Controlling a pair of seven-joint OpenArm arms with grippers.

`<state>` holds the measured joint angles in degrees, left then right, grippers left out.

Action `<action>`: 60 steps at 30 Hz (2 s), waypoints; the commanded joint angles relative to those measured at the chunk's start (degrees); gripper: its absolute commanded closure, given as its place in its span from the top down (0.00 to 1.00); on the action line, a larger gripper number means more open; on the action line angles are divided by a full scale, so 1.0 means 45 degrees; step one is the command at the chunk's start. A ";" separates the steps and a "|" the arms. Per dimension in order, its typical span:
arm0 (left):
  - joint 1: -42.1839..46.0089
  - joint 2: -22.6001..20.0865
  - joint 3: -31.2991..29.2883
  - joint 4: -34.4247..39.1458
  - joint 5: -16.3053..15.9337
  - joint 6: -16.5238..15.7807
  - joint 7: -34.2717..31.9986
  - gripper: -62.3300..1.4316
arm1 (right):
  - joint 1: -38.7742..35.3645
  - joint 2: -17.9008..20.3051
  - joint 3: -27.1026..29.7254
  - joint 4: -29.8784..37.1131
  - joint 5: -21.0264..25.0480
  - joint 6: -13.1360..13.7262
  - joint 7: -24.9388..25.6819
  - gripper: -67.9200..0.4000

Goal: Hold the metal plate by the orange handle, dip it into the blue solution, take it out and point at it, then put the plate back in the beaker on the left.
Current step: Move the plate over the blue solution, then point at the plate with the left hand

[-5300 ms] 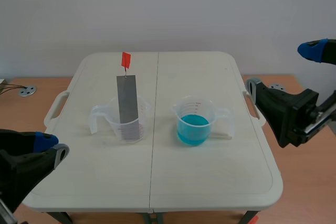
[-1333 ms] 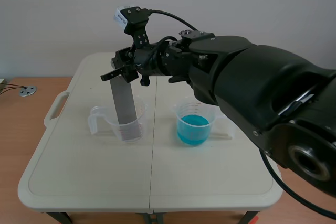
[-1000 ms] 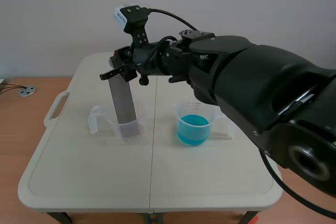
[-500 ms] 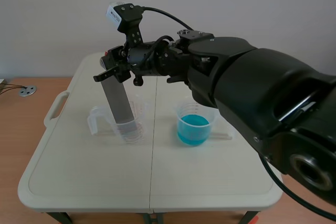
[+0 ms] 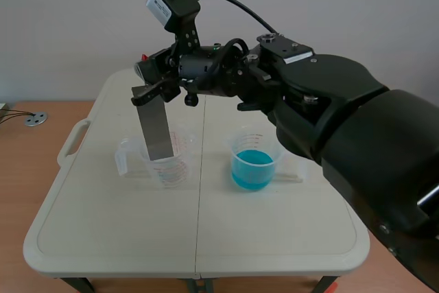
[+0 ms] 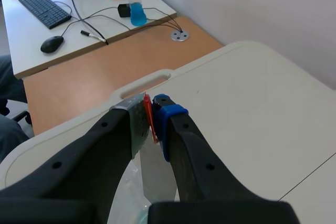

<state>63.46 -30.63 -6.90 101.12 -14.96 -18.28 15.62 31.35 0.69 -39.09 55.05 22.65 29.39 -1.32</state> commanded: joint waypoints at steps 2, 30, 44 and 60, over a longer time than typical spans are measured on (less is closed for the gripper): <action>0.0034 0.0029 0.0039 0.0194 -0.0049 -0.0078 -0.0151 0.06 | -0.0044 0.0112 0.0262 0.0738 -0.0019 -0.0005 0.0068 0.03; 0.0034 0.0029 0.0039 0.0194 -0.0049 -0.0078 -0.0170 0.06 | -0.3521 0.1894 0.2837 0.9151 -0.0131 -0.0238 -0.2531 0.03; -0.2380 -0.0015 -0.0073 0.0515 -0.0049 0.0432 0.0223 0.06 | -0.5226 0.3473 0.5144 1.1545 0.0588 0.0117 -0.2875 0.03; -0.7378 -0.0010 0.1928 0.0801 -0.0005 0.0457 0.0228 0.06 | -0.5489 0.6620 0.6377 1.1234 0.2885 0.0486 -0.1846 0.03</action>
<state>30.72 -30.63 1.13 103.88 -14.92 -16.19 17.37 5.85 30.24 -10.94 105.95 35.14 31.40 -10.68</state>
